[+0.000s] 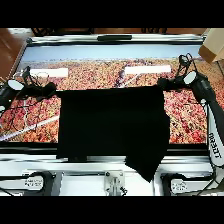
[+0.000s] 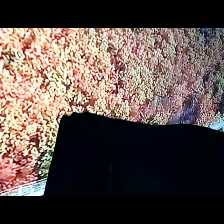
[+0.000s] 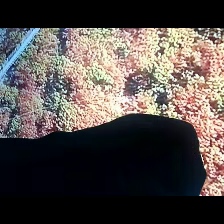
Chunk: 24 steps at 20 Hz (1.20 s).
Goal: Fold the shirts.
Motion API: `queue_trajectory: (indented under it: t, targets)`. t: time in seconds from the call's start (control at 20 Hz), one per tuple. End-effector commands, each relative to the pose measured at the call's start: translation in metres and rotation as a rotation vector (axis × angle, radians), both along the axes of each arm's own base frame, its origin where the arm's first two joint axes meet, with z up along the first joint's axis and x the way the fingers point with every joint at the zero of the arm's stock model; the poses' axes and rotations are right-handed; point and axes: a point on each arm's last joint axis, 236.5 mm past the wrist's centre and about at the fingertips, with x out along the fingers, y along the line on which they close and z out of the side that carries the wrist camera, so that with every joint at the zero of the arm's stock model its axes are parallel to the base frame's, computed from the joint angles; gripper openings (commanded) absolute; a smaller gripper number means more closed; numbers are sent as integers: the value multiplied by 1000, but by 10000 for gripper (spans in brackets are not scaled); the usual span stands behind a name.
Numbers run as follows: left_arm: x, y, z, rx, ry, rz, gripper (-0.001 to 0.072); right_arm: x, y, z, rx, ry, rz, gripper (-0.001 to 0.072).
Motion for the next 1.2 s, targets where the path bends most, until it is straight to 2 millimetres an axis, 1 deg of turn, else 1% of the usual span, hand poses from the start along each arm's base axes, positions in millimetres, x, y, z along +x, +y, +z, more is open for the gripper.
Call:
queue_trajectory:
  t: [0.0,0.05,0.1,0.15,0.2,0.25,0.3,0.35,0.45,0.65,0.7,0.75,0.8,0.85,0.95,1.0,1.05,1.1,1.15]
  targets:
    - [-22,-15,-23,-31,109,-102,34,-36,-8,-23,-36,169,46,70]
    - [-39,-16,-24,-38,156,-160,34,-61,-10,-25,-58,266,80,70]
    - [-59,-17,-23,-49,211,-231,34,-92,-18,-26,-91,381,113,70]
    - [-79,-19,-23,-73,272,-283,34,-117,-26,-27,-130,475,136,70]
    - [-97,-18,-26,-82,335,-318,34,-134,-31,-28,-153,541,148,70]
    - [-110,-17,-32,-79,381,-335,33,-144,-31,-33,-150,578,153,70]
    - [-117,-16,-37,-76,405,-340,34,-148,-28,-39,-137,586,147,70]
    - [-122,-17,-43,-81,418,-336,34,-147,-23,-46,-118,578,132,70]
    - [-128,-17,-51,-85,433,-327,34,-141,-16,-57,-83,547,84,70]
    - [-131,-17,-60,-91,452,-312,35,-138,-2,-65,-6,547,34,73]
    - [-131,-18,-61,-95,458,-305,39,-137,2,-64,15,548,33,152]
    - [-134,-19,-59,-104,473,-306,176,-138,5,-63,25,549,42,318]
    - [-142,-19,-54,-118,498,-325,388,-147,4,-58,13,571,81,444]
    - [-152,-17,-47,-136,532,-346,486,-157,-5,-52,-37,598,114,443]
    - [-177,3,-34,-136,607,-346,485,-182,-46,-33,-216,659,124,443]
    - [-190,12,-27,-135,626,-336,486,-196,-64,-20,-274,687,144,444]
    - [-203,19,-22,-137,634,-313,486,-211,-73,-9,-265,711,168,443]
    - [-217,22,-22,-147,637,-289,488,-218,-78,-1,-210,705,131,443]
    - [-237,19,-25,-163,652,-264,530,-221,-78,5,-132,673,85,444]
